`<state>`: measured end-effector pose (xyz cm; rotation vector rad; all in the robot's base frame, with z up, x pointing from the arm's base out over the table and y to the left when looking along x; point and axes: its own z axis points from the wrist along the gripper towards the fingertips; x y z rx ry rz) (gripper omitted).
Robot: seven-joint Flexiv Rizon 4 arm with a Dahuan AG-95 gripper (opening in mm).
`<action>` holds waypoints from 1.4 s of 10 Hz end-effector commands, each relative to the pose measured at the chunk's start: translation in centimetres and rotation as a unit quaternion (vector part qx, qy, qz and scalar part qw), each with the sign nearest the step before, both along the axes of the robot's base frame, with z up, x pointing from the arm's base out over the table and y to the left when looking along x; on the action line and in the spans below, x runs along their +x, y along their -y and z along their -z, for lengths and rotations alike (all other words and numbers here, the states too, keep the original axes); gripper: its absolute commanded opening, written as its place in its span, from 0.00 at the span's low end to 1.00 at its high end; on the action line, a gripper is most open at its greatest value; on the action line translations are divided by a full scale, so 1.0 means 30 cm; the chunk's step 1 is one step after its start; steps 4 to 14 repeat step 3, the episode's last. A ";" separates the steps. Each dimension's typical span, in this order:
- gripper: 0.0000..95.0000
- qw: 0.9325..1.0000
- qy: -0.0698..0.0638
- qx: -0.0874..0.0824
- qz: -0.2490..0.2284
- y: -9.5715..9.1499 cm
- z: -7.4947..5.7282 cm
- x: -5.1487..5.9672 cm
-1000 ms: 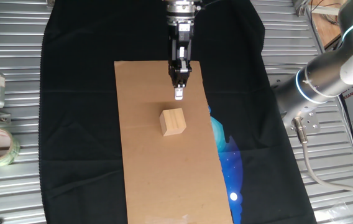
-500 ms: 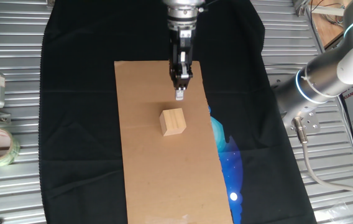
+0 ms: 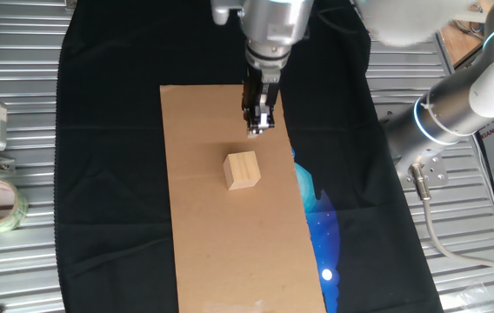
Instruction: Use the gripper to push the small block from left to right
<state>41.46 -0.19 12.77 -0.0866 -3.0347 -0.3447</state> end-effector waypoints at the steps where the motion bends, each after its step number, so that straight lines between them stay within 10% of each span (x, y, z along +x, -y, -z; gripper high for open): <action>1: 0.00 1.000 0.001 -0.024 -0.001 0.004 0.003 0.000; 14: 0.00 1.000 0.001 -0.024 -0.002 0.004 0.003 0.000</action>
